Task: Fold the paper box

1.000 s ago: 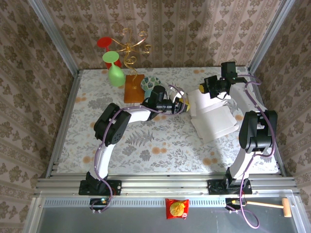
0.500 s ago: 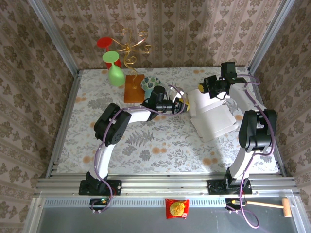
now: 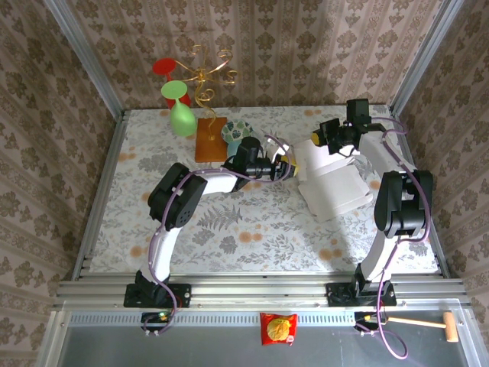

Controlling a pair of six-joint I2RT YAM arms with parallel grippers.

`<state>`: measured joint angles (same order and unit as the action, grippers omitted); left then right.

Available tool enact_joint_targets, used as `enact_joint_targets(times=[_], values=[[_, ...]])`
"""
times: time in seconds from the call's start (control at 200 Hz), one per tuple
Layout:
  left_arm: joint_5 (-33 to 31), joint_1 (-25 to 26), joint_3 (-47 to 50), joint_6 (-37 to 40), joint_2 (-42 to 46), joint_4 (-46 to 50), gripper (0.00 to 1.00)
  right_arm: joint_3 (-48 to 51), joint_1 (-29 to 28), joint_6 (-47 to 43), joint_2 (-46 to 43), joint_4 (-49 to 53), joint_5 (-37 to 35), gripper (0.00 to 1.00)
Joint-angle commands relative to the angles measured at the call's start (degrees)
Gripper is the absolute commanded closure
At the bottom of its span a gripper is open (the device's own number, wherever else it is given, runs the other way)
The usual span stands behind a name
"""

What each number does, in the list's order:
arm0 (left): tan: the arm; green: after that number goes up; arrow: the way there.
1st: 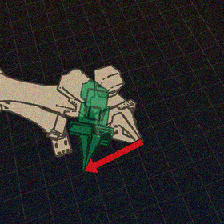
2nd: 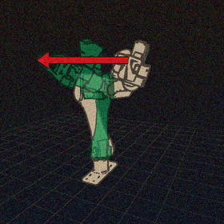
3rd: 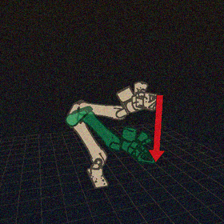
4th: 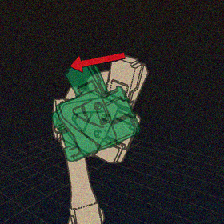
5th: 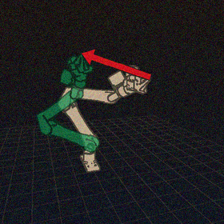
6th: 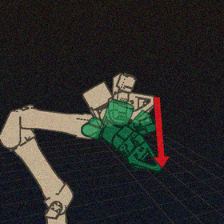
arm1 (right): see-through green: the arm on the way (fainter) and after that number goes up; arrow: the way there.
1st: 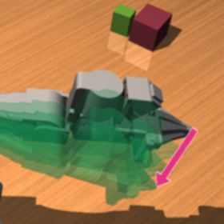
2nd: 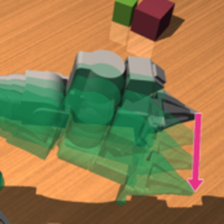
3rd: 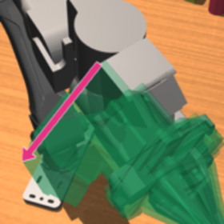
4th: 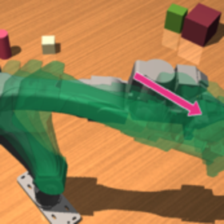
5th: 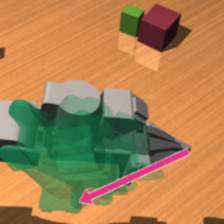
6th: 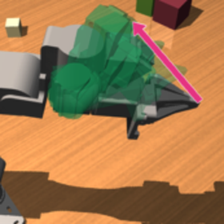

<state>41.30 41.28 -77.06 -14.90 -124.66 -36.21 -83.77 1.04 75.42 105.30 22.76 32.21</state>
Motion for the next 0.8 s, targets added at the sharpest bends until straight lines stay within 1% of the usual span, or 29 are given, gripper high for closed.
enact_joint_targets(times=[0.0, 0.08, 0.145, 0.19, 0.21, 0.29, 0.42, 0.625, 0.795], values=[[0.8, 0.7, 0.6, -0.2, 1.6, -1.6, 0.62, 0.8, 0.0, 1.0, 0.9, -1.7, 2.2, 1.00], [0.7, 0.6, -0.1, 0.5, 1.0, 0.0, 0.62, 1.1, 0.0, 1.3, 0.8, -2.3, 2.2, 1.00], [-1.1, 0.7, -1.0, 2.0, 0.8, 2.5, 0.65, 1.7, 0.0, 1.4, 0.5, -2.6, 2.2, 1.00], [-3.9, 0.9, -1.3, 3.2, 1.1, 4.7, 0.65, 2.3, 0.0, 1.7, 0.1, -3.4, 2.0, 1.00], [-6.5, 0.9, -1.3, 4.0, 1.3, 5.5, 0.64, 2.8, 0.0, 2.0, -0.1, -3.9, 1.8, 1.00], [-11.1, 1.4, -1.0, 5.6, 1.8, 6.3, 0.63, 5.1, -0.1, 3.8, -0.9, -7.3, 1.6, 1.00], [-16.1, 1.9, -1.0, 6.5, 1.6, 6.3, 0.64, 8.3, -0.2, 5.9, -2.2, -13.0, 1.4, 1.00], [-16.6, 1.3, -2.3, 5.6, 0.1, 5.5, 0.68, 11.2, -0.1, 6.4, -3.3, -16.7, 1.4, 1.00], [-17.2, 1.3, -2.5, 5.2, -0.1, 5.3, 0.70, 15.5, -0.1, 7.5, -5.2, -24.3, 1.1, 1.00]])
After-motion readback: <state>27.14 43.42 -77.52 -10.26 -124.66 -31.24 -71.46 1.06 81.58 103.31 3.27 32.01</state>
